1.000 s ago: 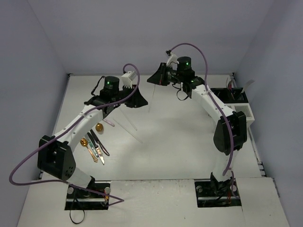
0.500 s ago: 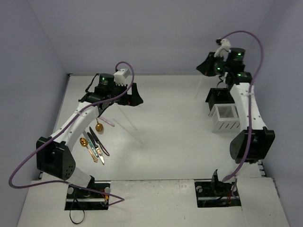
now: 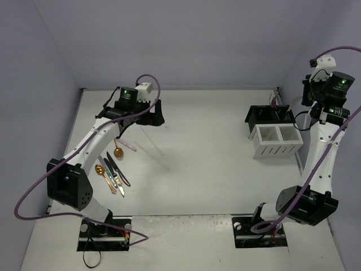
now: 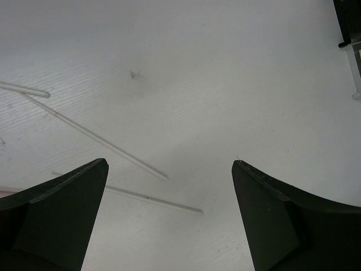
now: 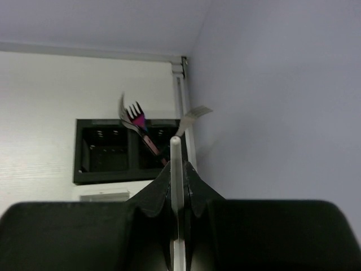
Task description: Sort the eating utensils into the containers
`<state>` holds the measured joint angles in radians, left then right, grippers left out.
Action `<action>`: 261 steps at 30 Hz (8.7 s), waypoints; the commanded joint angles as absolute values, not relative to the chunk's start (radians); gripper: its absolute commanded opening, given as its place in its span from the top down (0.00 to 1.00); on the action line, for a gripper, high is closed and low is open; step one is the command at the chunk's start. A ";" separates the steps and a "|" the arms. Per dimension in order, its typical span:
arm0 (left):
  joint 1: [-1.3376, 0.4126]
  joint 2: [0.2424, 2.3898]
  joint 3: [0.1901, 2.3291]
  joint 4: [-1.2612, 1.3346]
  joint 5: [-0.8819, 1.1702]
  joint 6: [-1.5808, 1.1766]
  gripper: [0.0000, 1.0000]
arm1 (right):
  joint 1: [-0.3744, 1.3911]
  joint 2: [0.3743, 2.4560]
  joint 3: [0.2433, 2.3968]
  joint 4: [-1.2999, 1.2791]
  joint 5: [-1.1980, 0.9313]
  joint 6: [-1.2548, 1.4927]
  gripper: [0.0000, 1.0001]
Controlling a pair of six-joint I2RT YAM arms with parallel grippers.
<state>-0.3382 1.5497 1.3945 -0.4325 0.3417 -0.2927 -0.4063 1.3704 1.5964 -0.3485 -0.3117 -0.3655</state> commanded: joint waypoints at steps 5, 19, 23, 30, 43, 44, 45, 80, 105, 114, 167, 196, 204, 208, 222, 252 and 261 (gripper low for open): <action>-0.330 1.561 1.452 -0.414 0.357 -0.285 0.09 | -0.413 1.525 1.579 -0.247 -0.220 -0.386 1.00; -0.330 1.586 1.493 -0.459 0.367 -0.290 0.09 | -0.414 1.536 1.447 -0.066 -0.299 -0.355 1.00; -0.330 1.580 1.491 -0.471 0.360 -0.277 0.09 | -0.416 1.529 1.421 -0.019 -0.342 -0.346 1.00; -0.330 1.585 1.505 -0.485 0.350 -0.269 0.09 | -0.420 1.528 1.388 0.037 -0.371 -0.339 1.00; -0.329 1.584 1.503 -0.495 0.260 -0.259 0.09 | -0.425 1.511 1.319 0.073 -0.413 -0.357 0.70; -0.328 1.581 1.500 -0.495 0.233 -0.265 0.09 | -0.425 1.503 1.315 0.071 -0.410 -0.354 0.66; -0.325 1.577 1.497 -0.496 0.214 -0.271 0.09 | -0.425 1.493 1.310 0.071 -0.408 -0.353 0.63; -0.095 2.248 2.119 -0.677 -0.197 -0.552 0.23 | -0.270 1.250 1.406 -0.160 -0.417 -0.247 0.27; -0.089 2.382 2.135 -0.670 -0.063 -0.610 0.52 | -0.264 1.250 1.428 -0.198 -0.430 -0.261 0.29; -0.091 2.394 2.160 -0.653 -0.004 -0.585 0.74 | -0.261 1.244 1.422 -0.198 -0.435 -0.260 0.29; -0.357 1.502 1.242 0.221 0.768 -0.484 1.00 | 0.291 1.662 1.576 0.085 -0.876 0.416 0.05; -0.394 1.436 1.165 0.165 0.765 -0.506 0.93 | 0.362 1.794 1.668 0.183 -0.890 0.505 1.00; -0.350 1.392 1.241 -0.150 0.599 -0.417 0.08 | 0.226 1.654 1.636 0.117 -0.921 0.397 1.00; -0.250 1.412 1.350 -0.341 0.541 -0.347 0.08 | 0.022 1.557 1.706 -0.139 -0.876 0.146 1.00; -0.120 1.487 1.416 -0.441 0.446 -0.345 0.08 | -0.208 1.286 1.637 -0.451 -0.077 -0.492 1.00; -0.201 1.356 1.388 -0.422 0.243 -0.158 0.08 | -0.356 1.415 1.479 -0.202 -0.373 -0.464 1.00; -0.205 1.342 1.335 -0.394 0.193 -0.139 0.08 | -0.426 1.415 1.393 -0.152 -0.487 -0.454 1.00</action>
<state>-0.1974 1.3685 1.3051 -0.4409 0.2225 -0.1399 -0.3972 1.4612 1.4348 -0.2450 -0.4018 -0.4641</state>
